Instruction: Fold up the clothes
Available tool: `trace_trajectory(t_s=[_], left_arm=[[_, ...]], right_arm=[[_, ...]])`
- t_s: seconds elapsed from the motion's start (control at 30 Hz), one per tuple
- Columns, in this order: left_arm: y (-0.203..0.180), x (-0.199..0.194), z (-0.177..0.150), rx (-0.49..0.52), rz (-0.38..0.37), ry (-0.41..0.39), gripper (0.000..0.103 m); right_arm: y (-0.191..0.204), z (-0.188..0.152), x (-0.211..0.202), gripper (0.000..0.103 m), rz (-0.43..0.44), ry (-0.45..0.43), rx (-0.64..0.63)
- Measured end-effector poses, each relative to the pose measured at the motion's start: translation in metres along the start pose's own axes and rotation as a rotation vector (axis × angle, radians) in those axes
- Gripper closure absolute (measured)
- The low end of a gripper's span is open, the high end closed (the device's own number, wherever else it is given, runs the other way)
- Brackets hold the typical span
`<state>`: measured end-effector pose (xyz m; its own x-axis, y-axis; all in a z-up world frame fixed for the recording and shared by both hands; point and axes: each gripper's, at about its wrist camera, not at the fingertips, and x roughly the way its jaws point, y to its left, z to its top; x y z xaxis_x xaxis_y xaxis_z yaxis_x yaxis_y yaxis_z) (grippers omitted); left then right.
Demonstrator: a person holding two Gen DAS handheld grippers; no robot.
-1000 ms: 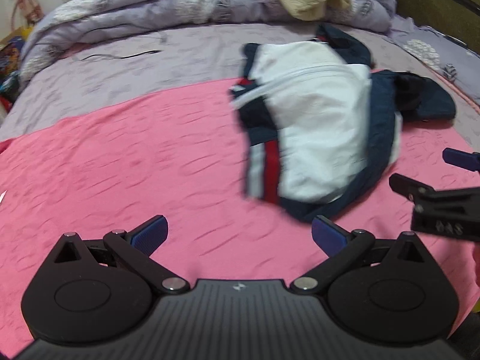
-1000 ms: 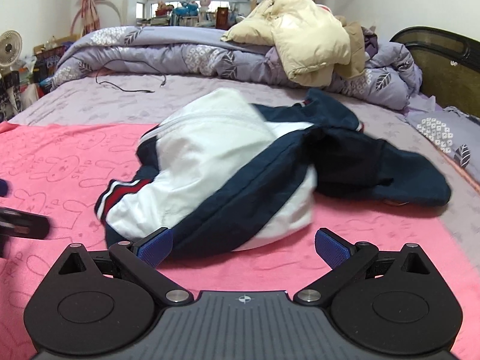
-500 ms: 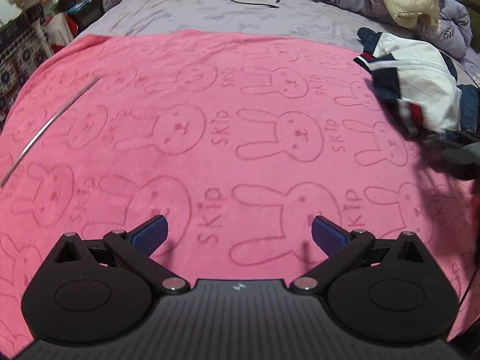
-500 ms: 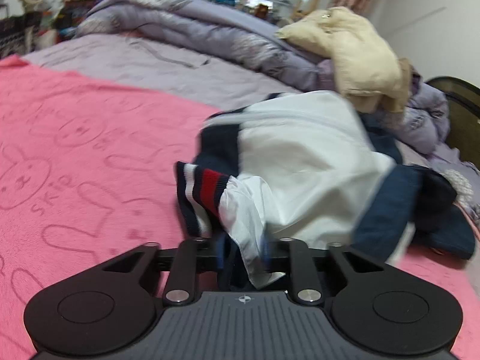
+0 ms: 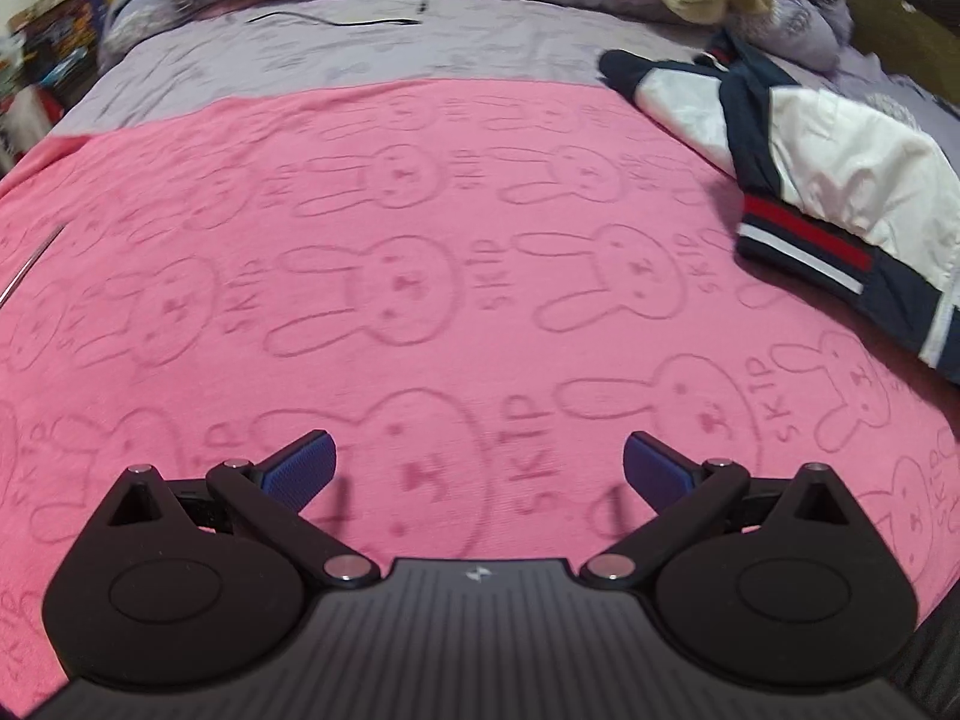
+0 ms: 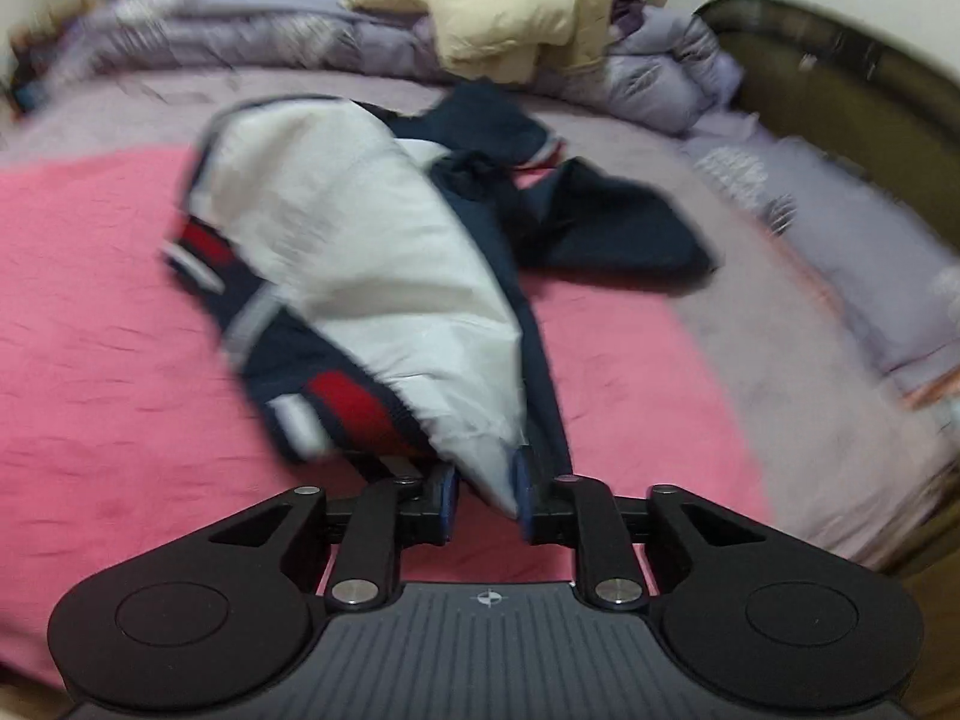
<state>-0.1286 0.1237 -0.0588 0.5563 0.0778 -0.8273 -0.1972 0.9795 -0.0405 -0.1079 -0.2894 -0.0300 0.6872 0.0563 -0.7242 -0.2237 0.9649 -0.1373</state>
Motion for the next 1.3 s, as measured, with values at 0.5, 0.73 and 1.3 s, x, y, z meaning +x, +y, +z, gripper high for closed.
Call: trace_trajectory(t_s=[0.5,0.73,1.3], left_arm=[[0.06,-0.028,-0.041,-0.105,0.044,0.037,0.0],[0.123,-0.04,-0.063,-0.244,0.119,0.023,0.0],[0.181,-0.132,-0.074,-0.324,0.121,-0.162,0.0]], right_arm=[[0.192,0.194,0.213,0.058,-0.104,0.003,-0.166],[0.225,0.172,0.164,0.094,0.242,-0.034,-0.079],[0.326,0.022,-0.023,0.033,1.058,0.09,-0.362]])
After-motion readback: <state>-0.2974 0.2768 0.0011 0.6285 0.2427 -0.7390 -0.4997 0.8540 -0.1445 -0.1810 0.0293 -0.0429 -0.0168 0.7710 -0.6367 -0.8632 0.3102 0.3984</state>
